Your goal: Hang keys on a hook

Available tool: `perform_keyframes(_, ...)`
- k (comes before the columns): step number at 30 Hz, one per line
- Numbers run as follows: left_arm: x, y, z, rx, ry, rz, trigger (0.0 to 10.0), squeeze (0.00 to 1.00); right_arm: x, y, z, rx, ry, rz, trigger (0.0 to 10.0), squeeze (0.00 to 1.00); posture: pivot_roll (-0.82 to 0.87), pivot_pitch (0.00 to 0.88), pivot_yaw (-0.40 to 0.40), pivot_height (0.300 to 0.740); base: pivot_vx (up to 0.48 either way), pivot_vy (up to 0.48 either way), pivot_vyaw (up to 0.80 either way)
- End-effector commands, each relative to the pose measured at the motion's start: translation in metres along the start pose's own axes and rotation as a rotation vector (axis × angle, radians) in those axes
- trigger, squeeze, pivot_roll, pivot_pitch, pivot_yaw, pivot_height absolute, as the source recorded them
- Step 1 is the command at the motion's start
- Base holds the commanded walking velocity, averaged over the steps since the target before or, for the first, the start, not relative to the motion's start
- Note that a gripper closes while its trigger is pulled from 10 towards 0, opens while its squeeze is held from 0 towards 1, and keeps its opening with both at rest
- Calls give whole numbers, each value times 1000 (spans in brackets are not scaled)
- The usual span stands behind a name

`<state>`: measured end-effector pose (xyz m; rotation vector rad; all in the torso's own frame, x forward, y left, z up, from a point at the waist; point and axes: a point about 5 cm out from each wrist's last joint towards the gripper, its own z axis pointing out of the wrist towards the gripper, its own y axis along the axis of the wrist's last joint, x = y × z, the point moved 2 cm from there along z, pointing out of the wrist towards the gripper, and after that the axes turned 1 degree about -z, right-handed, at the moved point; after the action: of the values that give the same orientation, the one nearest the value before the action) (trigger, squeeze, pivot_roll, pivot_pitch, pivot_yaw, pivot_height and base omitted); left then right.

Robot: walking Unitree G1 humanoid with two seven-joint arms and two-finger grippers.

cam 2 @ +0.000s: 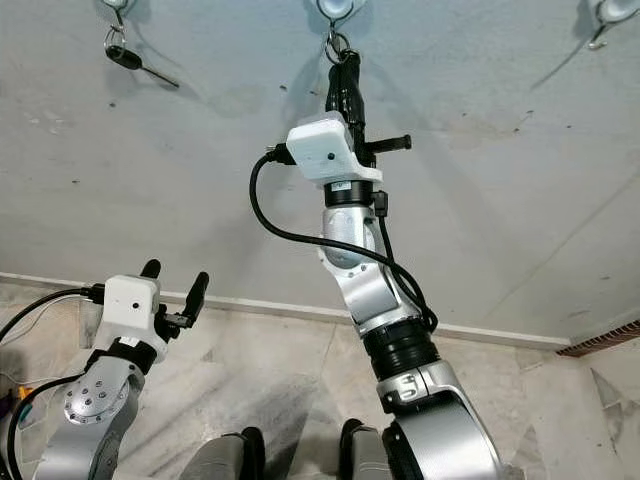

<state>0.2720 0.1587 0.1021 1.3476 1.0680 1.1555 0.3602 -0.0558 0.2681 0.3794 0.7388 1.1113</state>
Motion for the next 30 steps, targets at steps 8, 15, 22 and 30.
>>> perform_keyframes(8, 2, -1, -3, 5, 7, 9, 10000, 0, 9, 4, 3, -34, 32, -20, 10000, 0, 196, 250, 59, 740, 0, 0, 0)
perform_keyframes(15, 2, -1, -3, 4, 13, 7, 10000, 0, 13, -11, -17, 5, 74, -36, 10000, 0, 192, 249, 56, 740, 0, 0, 0)
perform_keyframes(22, 1, -1, -2, 4, 5, 5, 10000, 0, 9, -17, -22, 22, 77, -47, 10000, 0, 181, 249, 59, 740, 0, 0, 0)
perform_keyframes(30, 1, 0, 0, -2, 6, 5, 10000, 0, -5, -8, -12, -26, 31, -59, 10000, 0, 184, 246, 56, 740, 0, 0, 0)
